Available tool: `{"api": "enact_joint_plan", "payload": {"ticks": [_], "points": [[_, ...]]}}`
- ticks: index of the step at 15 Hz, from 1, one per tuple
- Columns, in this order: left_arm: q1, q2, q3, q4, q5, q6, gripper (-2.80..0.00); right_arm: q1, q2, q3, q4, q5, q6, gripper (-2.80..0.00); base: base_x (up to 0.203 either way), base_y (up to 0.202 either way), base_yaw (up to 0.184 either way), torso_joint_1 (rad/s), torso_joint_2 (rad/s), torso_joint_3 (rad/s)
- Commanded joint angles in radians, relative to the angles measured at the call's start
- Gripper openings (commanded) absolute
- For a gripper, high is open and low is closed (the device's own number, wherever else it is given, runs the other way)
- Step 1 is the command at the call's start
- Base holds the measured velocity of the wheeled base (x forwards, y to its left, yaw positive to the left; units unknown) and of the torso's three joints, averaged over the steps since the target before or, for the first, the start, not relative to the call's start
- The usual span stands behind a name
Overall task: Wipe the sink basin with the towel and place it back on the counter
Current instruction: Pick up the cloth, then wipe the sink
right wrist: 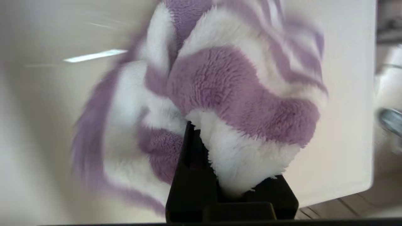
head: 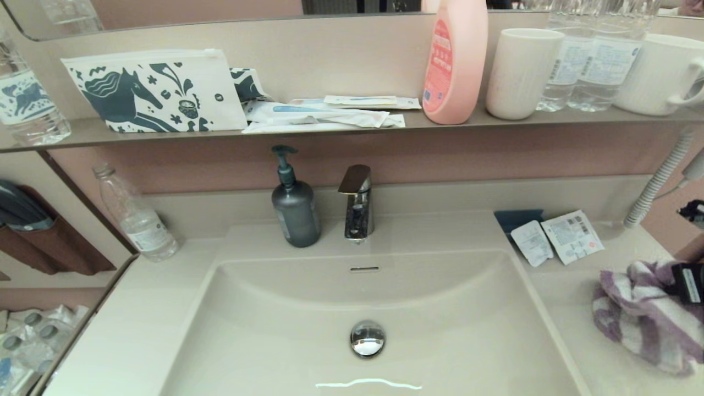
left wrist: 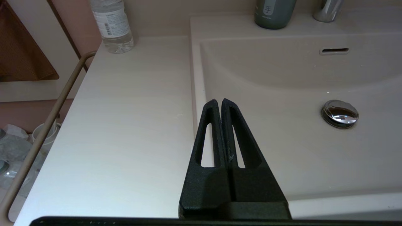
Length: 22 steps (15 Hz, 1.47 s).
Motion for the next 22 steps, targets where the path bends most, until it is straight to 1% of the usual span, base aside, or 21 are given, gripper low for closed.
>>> {"api": "enact_joint_plan", "payload": {"ticks": [1,3,5,6,8,10,11,12,13,14,15,16,19,21,22], "points": [[0.000,0.001,0.000,0.000,0.000,0.000,-2.80,0.092,-0.104,-0.129,0.181,0.009,0.067,-2.80,0.000,0.000,0.000,0.000,0.00,0.000],[0.000,0.001,0.000,0.000,0.000,0.000,-2.80,0.299,-0.142,-0.285,0.333,0.015,0.195,-2.80,0.000,0.000,0.000,0.000,0.00,0.000],[0.000,0.001,0.000,0.000,0.000,0.000,-2.80,0.529,-0.152,-0.452,0.448,-0.012,0.329,-2.80,0.000,0.000,0.000,0.000,0.00,0.000],[0.000,0.001,0.000,0.000,0.000,0.000,-2.80,0.628,-0.140,-0.515,0.487,-0.042,0.390,-2.80,0.000,0.000,0.000,0.000,0.00,0.000],[0.000,0.001,0.000,0.000,0.000,0.001,-2.80,0.820,-0.073,-0.623,0.542,-0.129,0.522,-2.80,0.000,0.000,0.000,0.000,0.00,0.000],[0.000,0.001,0.000,0.000,0.000,0.000,-2.80,0.954,0.027,-0.703,0.565,-0.171,0.657,-2.80,0.000,0.000,0.000,0.000,0.00,0.000],[0.000,0.001,0.000,0.000,0.000,0.000,-2.80,0.988,0.060,-0.762,0.567,-0.174,0.711,-2.80,0.000,0.000,0.000,0.000,0.00,0.000],[0.000,0.001,0.000,0.000,0.000,0.000,-2.80,1.005,0.086,-0.832,0.570,-0.160,0.741,-2.80,0.000,0.000,0.000,0.000,0.00,0.000],[0.000,0.001,0.000,0.000,0.000,0.000,-2.80,1.016,0.107,-0.899,0.573,-0.129,0.758,-2.80,0.000,0.000,0.000,0.000,0.00,0.000],[0.000,0.001,0.000,0.000,0.000,0.000,-2.80,1.034,0.127,-0.955,0.575,-0.079,0.771,-2.80,0.000,0.000,0.000,0.000,0.00,0.000],[0.000,0.001,0.000,0.000,0.000,0.000,-2.80,1.069,0.135,-0.971,0.572,-0.041,0.777,-2.80,0.000,0.000,0.000,0.000,0.00,0.000],[0.000,0.001,0.000,0.000,0.000,0.000,-2.80,1.085,0.133,-0.973,0.568,-0.017,0.780,-2.80,0.000,0.000,0.000,0.000,0.00,0.000],[0.000,0.001,0.000,0.000,0.000,0.000,-2.80,1.089,0.085,-0.973,0.529,0.097,0.780,-2.80,0.000,0.000,0.000,0.000,0.00,0.000],[0.000,0.001,0.000,0.000,0.000,0.000,-2.80,1.089,0.071,-0.971,0.531,0.111,0.782,-2.80,0.000,0.000,0.000,0.000,0.00,0.000],[0.000,0.001,0.000,0.000,0.000,0.000,-2.80,1.087,0.071,-0.946,0.543,0.109,0.781,-2.80,0.000,0.000,0.000,0.000,0.00,0.000]]}}
